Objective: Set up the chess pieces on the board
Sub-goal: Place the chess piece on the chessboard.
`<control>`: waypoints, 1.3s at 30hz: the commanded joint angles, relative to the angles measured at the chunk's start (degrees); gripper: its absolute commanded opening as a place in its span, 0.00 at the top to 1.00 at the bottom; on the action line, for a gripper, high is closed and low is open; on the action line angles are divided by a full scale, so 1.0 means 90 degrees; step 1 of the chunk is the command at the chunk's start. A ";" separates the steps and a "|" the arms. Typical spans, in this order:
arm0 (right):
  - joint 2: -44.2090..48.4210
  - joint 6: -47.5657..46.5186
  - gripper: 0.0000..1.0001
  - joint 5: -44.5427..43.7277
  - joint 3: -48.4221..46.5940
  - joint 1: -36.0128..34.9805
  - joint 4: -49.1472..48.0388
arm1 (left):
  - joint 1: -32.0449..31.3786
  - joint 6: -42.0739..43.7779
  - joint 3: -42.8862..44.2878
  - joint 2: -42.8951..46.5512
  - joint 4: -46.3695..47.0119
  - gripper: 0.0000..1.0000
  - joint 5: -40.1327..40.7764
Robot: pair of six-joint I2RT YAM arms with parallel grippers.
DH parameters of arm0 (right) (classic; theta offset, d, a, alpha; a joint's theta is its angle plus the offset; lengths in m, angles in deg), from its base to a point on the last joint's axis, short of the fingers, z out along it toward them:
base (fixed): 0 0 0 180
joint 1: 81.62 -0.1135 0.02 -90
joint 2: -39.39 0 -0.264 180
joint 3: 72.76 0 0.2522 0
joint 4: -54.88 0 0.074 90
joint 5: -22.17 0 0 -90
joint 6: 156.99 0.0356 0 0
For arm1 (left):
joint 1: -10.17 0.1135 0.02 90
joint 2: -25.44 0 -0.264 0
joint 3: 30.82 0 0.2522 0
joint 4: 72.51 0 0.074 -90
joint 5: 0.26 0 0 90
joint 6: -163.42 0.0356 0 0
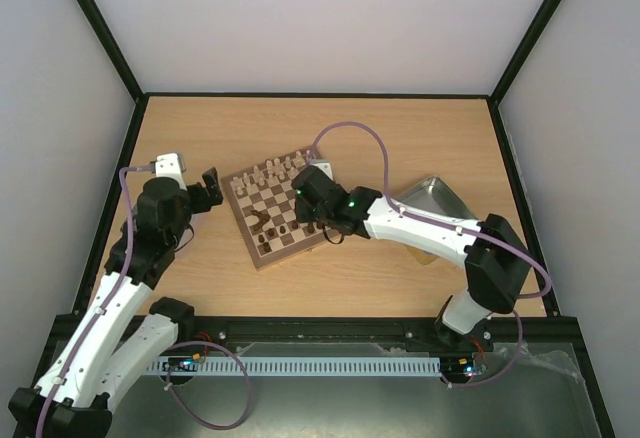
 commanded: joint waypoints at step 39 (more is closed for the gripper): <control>-0.2335 -0.0673 0.88 -0.0324 -0.1303 -0.1140 0.1105 | 0.0171 -0.0184 -0.0081 -0.0010 0.0015 0.01 -0.0039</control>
